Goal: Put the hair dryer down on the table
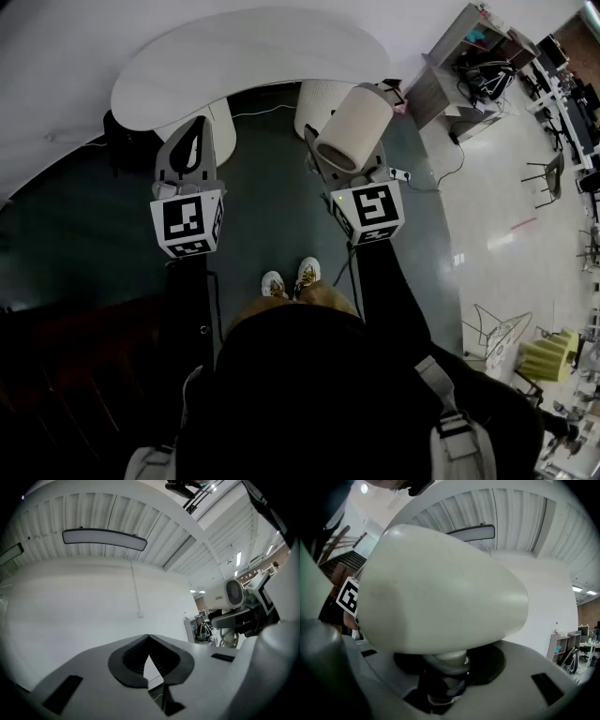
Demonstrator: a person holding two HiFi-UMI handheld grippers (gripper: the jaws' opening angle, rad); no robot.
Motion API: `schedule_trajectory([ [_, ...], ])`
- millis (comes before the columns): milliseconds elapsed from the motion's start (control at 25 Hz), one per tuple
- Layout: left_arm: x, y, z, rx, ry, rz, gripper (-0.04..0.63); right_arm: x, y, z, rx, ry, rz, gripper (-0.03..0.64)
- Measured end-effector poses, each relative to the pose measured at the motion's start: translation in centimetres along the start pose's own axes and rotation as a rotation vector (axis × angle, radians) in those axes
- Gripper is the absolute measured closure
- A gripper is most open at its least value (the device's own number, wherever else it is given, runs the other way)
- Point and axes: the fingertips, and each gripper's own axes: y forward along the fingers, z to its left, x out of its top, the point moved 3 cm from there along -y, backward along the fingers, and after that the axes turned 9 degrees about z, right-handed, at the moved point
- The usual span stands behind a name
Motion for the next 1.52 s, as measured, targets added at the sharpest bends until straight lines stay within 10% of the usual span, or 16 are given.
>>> schedule_trajectory([
  [1520, -0.3, 9.3, 0.2, -0.075, 0.021, 0.000, 0.581, -2.1, 6.5, -4.9, 0.021, 0.001, 0.027, 0.408],
])
